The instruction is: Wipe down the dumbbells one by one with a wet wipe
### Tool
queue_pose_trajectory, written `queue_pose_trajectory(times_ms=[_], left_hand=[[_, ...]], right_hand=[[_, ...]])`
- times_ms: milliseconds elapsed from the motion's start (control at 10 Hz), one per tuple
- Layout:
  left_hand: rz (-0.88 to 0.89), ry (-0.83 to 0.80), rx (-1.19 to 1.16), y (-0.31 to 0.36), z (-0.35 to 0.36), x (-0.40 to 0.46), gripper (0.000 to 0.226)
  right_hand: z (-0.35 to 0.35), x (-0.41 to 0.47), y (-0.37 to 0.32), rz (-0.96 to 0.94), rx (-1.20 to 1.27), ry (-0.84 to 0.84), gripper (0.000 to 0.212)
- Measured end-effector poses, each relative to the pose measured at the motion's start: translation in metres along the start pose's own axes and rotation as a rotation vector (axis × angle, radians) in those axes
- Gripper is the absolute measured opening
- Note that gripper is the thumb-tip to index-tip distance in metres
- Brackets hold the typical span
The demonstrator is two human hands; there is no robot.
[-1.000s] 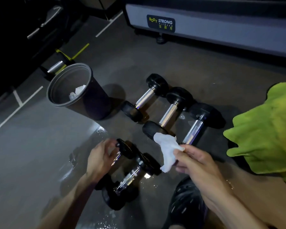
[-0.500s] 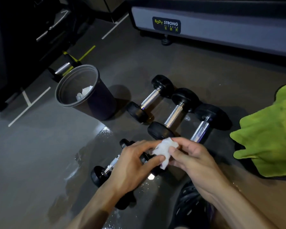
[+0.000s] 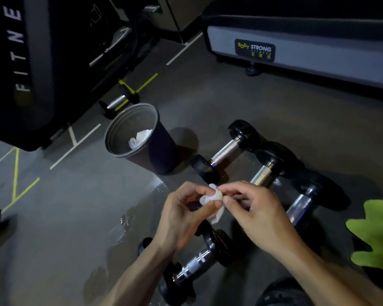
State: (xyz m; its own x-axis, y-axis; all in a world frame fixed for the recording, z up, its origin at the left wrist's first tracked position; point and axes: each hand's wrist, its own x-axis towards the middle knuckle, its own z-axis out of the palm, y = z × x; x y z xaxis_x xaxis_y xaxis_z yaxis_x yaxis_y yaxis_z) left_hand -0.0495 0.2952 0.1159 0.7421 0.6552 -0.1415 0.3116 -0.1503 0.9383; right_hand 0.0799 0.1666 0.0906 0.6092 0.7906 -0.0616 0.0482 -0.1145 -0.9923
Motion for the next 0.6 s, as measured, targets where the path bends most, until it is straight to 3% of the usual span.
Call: queue_pose_trajectory(times_ms=[100, 200, 300, 400, 500, 600], left_hand=[[-0.030, -0.002, -0.037, -0.008, -0.007, 0.011, 0.016], [-0.054, 0.133, -0.084, -0.006, -0.018, 0.025, 0.016], [-0.061, 0.415, -0.002, -0.005, -0.051, 0.054, 0.008], [-0.117, 0.657, -0.129, -0.002, -0.097, 0.092, 0.011], [-0.178, 0.776, -0.283, 0.002, -0.133, 0.126, 0.010], [-0.251, 0.749, -0.376, -0.002, -0.149, 0.145, 0.013]], right_hand=[[0.005, 0.016, 0.003, 0.103, 0.169, -0.055, 0.027], [0.012, 0.032, -0.001, 0.224, 0.414, -0.172, 0.029], [0.013, 0.041, -0.005, 0.296, 0.539, -0.259, 0.034], [0.008, 0.041, -0.007, 0.309, 0.575, -0.239, 0.038], [0.001, 0.035, -0.006, 0.320, 0.640, -0.238, 0.041], [-0.002, 0.026, -0.002, 0.345, 0.695, -0.223, 0.039]])
